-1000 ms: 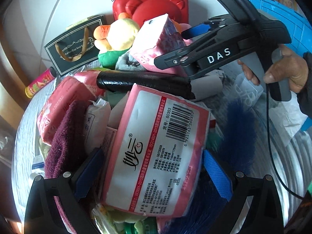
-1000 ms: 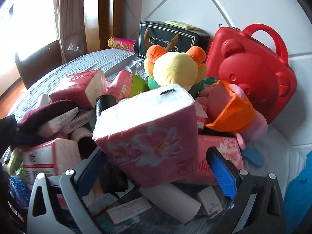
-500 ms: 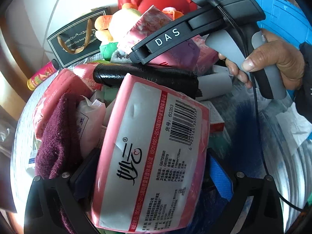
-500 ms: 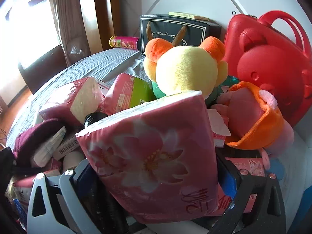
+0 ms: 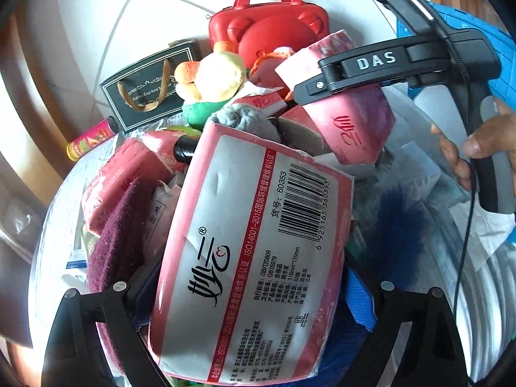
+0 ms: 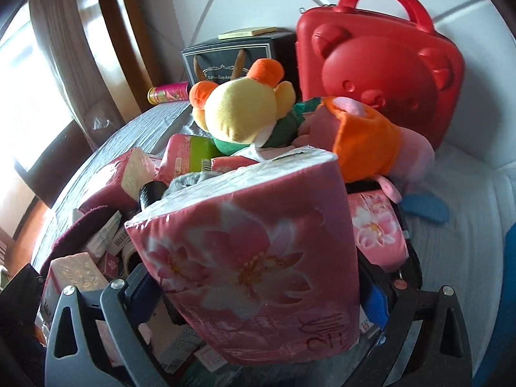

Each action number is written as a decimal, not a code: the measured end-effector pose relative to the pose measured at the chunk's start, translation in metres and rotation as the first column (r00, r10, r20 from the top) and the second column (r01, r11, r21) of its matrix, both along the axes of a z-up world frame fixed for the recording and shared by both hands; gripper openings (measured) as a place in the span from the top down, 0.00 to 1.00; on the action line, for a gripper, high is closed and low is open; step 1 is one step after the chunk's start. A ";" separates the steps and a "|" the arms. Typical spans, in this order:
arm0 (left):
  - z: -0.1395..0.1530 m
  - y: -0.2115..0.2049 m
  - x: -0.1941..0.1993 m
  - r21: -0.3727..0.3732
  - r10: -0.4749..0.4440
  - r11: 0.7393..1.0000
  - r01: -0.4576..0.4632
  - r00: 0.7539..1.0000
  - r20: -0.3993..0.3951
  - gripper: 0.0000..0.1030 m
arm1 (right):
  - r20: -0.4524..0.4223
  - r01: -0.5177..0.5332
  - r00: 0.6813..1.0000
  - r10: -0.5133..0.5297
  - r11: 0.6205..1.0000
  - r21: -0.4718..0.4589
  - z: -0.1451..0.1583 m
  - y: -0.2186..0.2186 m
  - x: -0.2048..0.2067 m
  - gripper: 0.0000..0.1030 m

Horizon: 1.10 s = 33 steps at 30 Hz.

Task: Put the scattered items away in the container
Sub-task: 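Grasp the white-and-pink pad package with the left tool while the right tool grasps the pink flower tissue pack, then lift the pad package and tissue pack and carry them over the blue crate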

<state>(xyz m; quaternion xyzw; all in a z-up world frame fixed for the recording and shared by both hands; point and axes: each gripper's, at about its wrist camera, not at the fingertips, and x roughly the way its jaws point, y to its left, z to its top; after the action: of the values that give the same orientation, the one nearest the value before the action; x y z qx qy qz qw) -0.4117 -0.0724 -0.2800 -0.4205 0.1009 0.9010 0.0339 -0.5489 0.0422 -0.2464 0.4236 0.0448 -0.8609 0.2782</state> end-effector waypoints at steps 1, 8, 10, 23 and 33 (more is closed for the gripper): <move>0.002 0.000 0.001 0.002 0.015 1.000 -0.015 1.000 -0.007 0.10 | 0.002 0.016 1.000 -0.016 1.000 -0.011 0.003 0.006 0.004 0.02; 0.029 0.001 0.016 0.027 0.114 0.993 -0.113 0.991 -0.072 0.10 | -0.059 0.079 0.995 -0.079 0.997 -0.016 0.031 0.032 0.058 0.02; 0.038 0.001 0.021 0.033 0.138 0.990 -0.136 0.986 -0.090 0.10 | -0.092 0.096 0.991 -0.096 0.995 -0.003 0.039 0.040 0.079 0.02; 0.128 0.022 0.076 0.029 0.256 0.966 -0.257 0.929 -0.267 0.10 | -0.209 0.184 0.959 -0.191 0.981 -0.055 0.114 0.121 0.189 0.02; 0.195 0.024 0.118 0.086 0.217 0.976 -0.200 0.913 -0.347 0.10 | -0.359 0.283 0.882 -0.307 0.952 -0.118 0.201 0.151 0.290 0.02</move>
<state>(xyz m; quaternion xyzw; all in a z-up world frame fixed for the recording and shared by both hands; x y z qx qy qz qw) -0.2933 -0.0481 -0.0851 -0.2589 0.0382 0.9625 -0.0709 -0.2588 0.1935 -0.0457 0.2452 0.0051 -0.9588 0.1435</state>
